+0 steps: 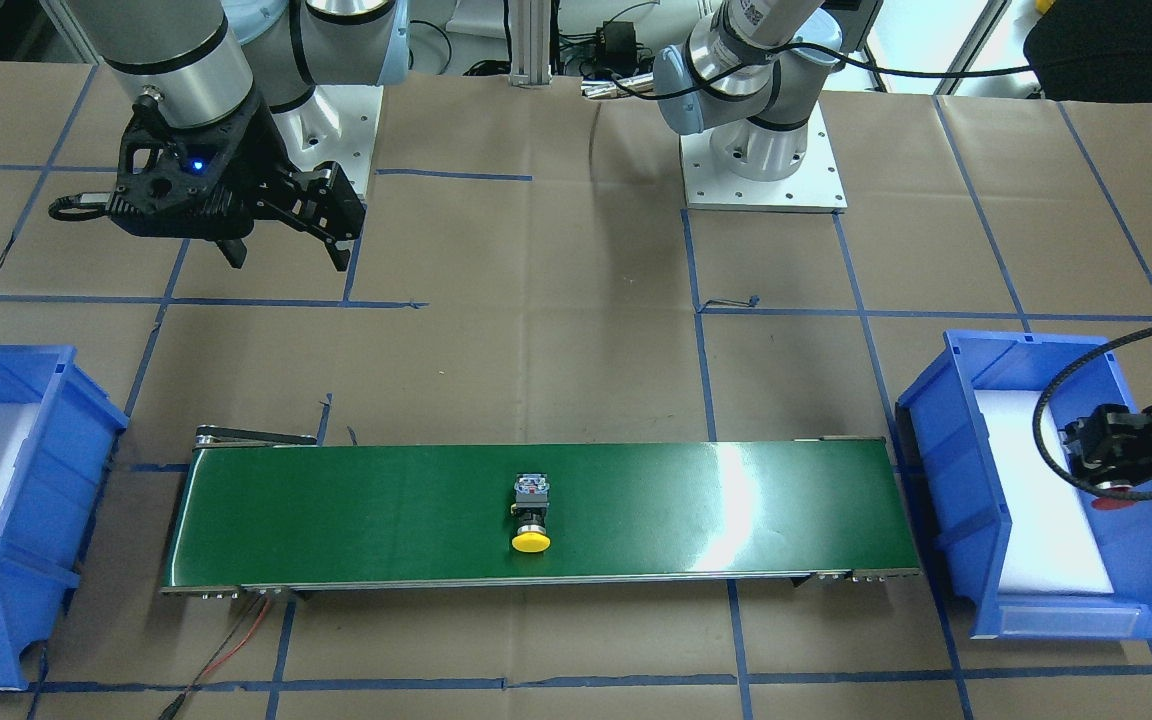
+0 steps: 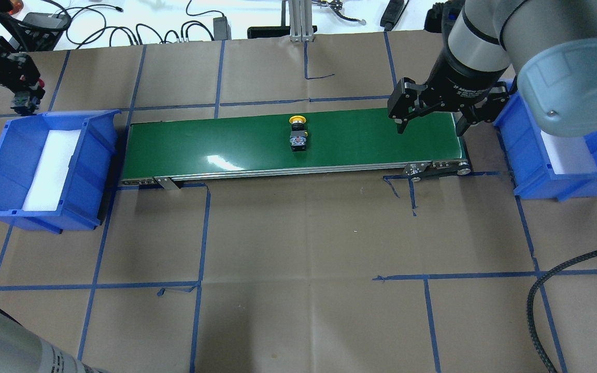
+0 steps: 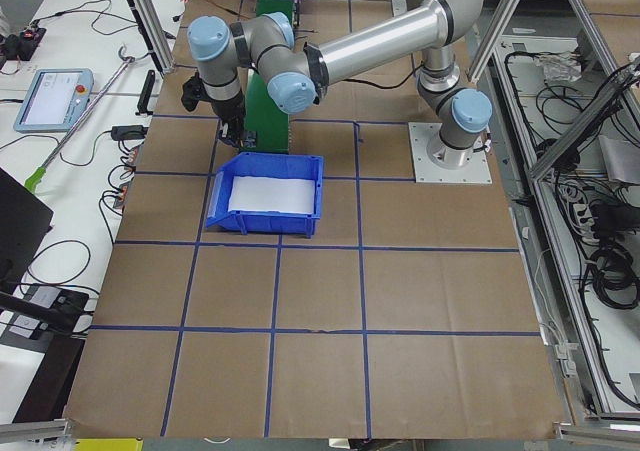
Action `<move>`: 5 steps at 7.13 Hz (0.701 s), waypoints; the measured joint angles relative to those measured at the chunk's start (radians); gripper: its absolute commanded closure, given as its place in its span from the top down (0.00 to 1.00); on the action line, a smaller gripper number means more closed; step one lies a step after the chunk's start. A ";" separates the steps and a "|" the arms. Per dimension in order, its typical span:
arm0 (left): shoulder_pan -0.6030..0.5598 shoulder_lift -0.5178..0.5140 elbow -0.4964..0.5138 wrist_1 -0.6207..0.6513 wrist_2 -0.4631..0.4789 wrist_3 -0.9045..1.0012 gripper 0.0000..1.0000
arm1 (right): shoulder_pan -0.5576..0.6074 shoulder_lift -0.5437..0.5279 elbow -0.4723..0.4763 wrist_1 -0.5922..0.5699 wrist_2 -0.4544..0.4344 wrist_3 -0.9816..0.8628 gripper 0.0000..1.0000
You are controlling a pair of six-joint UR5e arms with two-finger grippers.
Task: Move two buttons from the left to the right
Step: 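Lift the red button with the left gripper and carry it over the belt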
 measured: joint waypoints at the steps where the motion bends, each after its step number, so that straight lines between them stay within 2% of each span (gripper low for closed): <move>1: -0.053 0.006 -0.014 0.003 -0.001 -0.070 0.11 | -0.001 0.004 -0.002 -0.003 0.003 0.000 1.00; 3: -0.151 0.018 -0.051 0.014 -0.001 -0.216 0.11 | -0.003 0.023 -0.019 -0.007 -0.006 -0.005 1.00; 5: -0.200 0.012 -0.079 0.020 -0.001 -0.280 0.11 | -0.003 0.091 -0.025 -0.068 -0.019 -0.034 1.00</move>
